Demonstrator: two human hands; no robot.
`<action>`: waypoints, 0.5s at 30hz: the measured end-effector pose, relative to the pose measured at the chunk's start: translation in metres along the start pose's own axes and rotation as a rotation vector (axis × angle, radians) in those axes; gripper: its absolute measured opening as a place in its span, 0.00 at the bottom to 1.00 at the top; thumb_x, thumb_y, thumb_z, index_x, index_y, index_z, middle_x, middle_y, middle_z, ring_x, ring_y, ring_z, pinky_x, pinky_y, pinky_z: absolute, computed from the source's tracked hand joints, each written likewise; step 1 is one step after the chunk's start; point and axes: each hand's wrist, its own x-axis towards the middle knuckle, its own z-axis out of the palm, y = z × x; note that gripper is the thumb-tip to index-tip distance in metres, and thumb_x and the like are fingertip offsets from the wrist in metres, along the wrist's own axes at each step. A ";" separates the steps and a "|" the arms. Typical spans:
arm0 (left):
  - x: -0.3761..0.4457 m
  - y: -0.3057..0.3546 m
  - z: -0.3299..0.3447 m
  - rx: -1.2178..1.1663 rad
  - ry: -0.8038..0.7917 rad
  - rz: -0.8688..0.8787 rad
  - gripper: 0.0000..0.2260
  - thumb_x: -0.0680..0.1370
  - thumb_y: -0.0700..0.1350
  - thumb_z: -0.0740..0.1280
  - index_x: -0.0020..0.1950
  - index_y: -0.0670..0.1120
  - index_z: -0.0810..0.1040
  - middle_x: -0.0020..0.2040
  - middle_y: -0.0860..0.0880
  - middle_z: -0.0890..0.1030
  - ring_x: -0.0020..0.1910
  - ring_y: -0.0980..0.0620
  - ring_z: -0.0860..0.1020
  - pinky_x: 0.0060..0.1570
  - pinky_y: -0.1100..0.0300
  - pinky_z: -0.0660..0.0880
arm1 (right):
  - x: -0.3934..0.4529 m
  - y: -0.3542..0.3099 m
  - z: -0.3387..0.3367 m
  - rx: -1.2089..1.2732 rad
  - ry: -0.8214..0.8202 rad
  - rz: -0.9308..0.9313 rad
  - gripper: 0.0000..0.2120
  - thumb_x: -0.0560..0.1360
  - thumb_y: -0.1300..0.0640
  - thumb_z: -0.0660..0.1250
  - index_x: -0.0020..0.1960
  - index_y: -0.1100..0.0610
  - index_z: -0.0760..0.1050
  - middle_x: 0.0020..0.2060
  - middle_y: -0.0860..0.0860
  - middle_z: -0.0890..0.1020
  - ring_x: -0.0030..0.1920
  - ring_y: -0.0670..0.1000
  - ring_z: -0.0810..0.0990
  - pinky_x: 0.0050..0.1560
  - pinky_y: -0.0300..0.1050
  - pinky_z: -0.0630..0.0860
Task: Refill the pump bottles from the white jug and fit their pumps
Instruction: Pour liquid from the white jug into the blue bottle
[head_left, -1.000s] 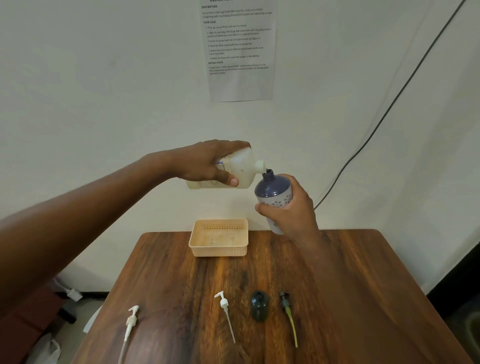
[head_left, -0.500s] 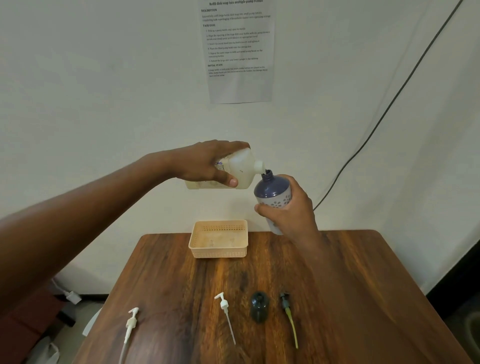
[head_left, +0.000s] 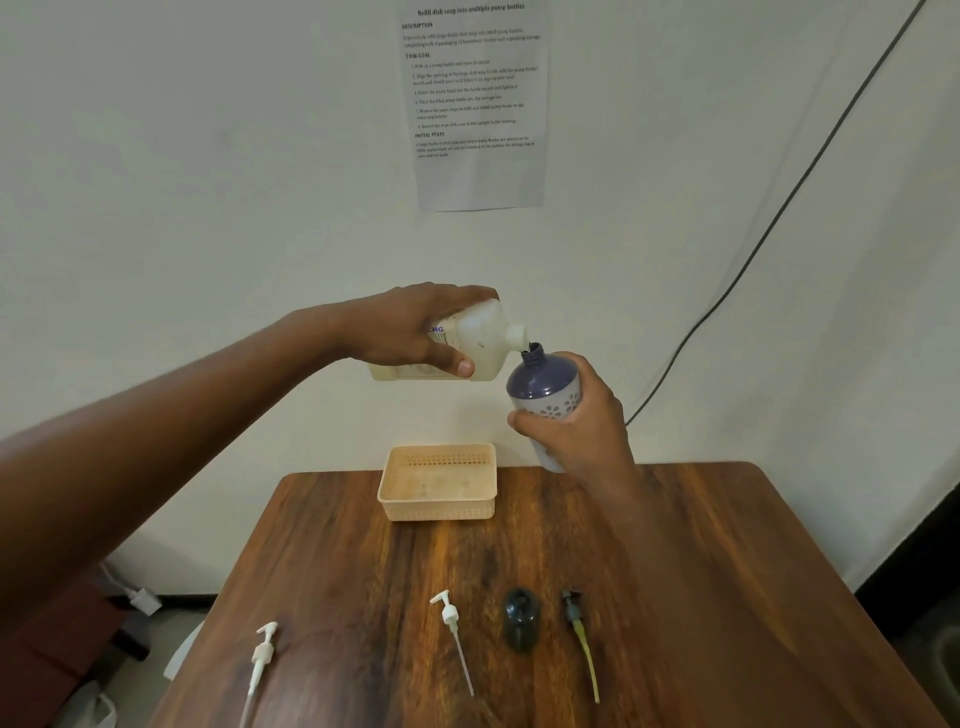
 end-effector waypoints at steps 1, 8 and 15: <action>0.001 -0.001 0.000 0.000 -0.001 0.005 0.36 0.76 0.56 0.74 0.80 0.51 0.64 0.67 0.47 0.75 0.64 0.43 0.75 0.63 0.46 0.78 | 0.000 0.000 0.001 -0.001 -0.001 -0.001 0.33 0.59 0.44 0.80 0.61 0.41 0.72 0.50 0.37 0.80 0.49 0.35 0.79 0.38 0.27 0.74; 0.003 -0.006 0.000 0.017 0.019 0.011 0.33 0.78 0.50 0.75 0.80 0.50 0.64 0.68 0.47 0.75 0.65 0.43 0.74 0.65 0.43 0.76 | 0.003 0.002 0.002 -0.008 -0.007 -0.001 0.34 0.60 0.46 0.81 0.62 0.40 0.71 0.50 0.36 0.80 0.50 0.34 0.78 0.39 0.26 0.74; 0.002 -0.006 -0.003 0.026 0.004 0.026 0.35 0.77 0.55 0.74 0.80 0.51 0.64 0.67 0.47 0.76 0.64 0.44 0.75 0.63 0.43 0.77 | 0.005 0.001 0.004 -0.013 -0.002 0.001 0.34 0.59 0.44 0.80 0.62 0.41 0.71 0.50 0.36 0.79 0.50 0.34 0.78 0.39 0.27 0.74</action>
